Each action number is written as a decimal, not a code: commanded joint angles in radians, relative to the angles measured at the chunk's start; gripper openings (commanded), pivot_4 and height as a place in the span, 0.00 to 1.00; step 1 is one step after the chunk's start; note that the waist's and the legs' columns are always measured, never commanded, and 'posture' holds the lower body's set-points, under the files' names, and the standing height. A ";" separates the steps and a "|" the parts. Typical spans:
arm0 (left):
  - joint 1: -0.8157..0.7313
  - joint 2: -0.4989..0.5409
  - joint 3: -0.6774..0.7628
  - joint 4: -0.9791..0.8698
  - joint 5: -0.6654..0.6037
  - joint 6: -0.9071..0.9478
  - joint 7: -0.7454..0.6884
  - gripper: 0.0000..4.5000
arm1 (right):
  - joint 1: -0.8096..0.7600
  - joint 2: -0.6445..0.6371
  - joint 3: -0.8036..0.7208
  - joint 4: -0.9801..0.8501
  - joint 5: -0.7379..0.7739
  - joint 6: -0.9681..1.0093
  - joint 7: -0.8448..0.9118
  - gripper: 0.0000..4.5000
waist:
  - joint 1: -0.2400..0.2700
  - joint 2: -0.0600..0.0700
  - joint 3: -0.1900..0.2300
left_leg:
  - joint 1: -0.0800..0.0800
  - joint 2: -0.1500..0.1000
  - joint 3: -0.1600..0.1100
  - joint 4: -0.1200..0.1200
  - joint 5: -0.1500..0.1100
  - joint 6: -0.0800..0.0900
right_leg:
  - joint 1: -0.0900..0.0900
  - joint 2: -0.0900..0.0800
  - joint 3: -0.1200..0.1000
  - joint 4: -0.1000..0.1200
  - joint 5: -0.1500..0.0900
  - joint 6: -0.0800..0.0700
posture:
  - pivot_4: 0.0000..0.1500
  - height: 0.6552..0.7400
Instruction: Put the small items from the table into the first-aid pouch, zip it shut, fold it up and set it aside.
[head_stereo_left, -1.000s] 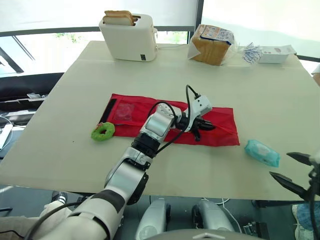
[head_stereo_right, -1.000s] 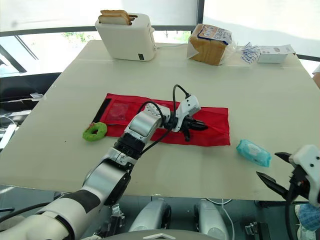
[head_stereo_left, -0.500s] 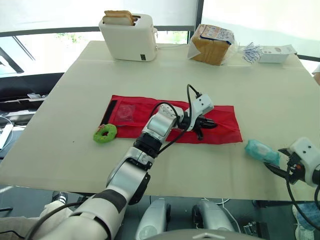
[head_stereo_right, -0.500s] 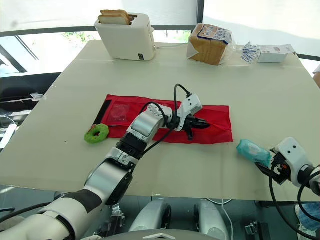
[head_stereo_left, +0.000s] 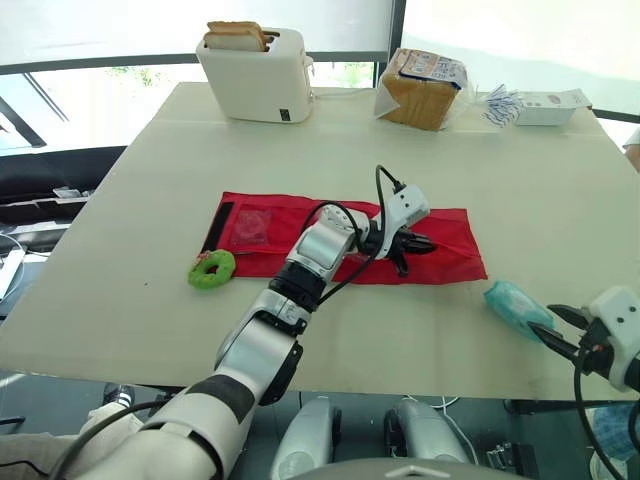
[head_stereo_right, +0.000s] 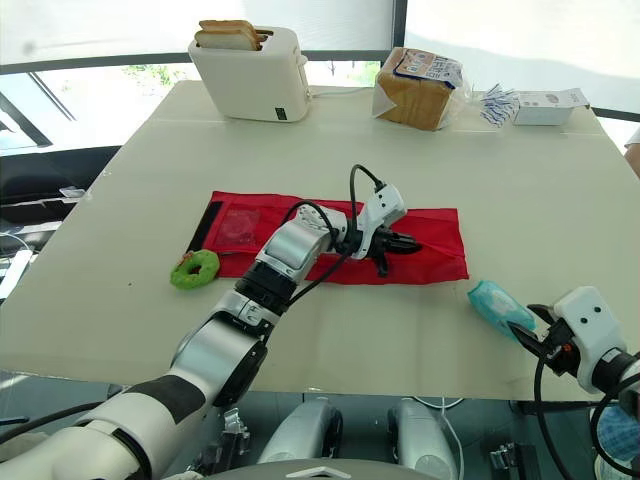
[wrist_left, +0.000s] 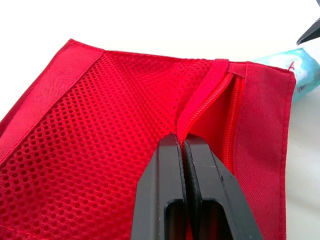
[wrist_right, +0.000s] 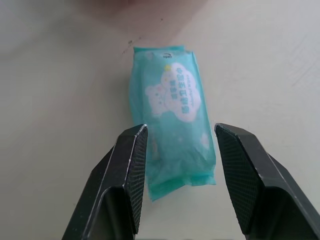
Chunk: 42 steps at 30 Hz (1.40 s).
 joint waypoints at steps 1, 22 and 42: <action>-0.029 -0.015 0.004 -0.003 -0.017 -0.034 -0.009 0.00 | -0.003 -0.010 0.020 -0.013 -0.048 0.018 -0.041 0.22 | 0.000 0.000 0.000 | 0.000 0.000 0.000 0.000 0.000 0.000 | 0.000 0.000 0.000 0.000 0.000 0.000 | 1.00 1.00; -0.023 -0.013 -0.002 -0.014 -0.014 -0.043 -0.008 0.00 | -0.126 -0.001 0.094 0.074 -0.026 0.093 -0.066 0.81 | 0.000 0.000 0.000 | 0.000 0.000 0.000 0.000 0.000 0.000 | 0.000 0.000 0.000 0.000 0.000 0.000 | 1.00 1.00; -0.010 -0.023 -0.029 -0.065 -0.019 -0.037 -0.034 0.00 | -0.313 0.164 0.165 -0.298 0.327 0.430 -0.453 0.02 | -0.015 0.001 -0.001 | 0.001 0.000 0.000 0.000 0.000 0.000 | 0.000 0.000 0.001 0.000 0.001 0.001 | 1.00 1.00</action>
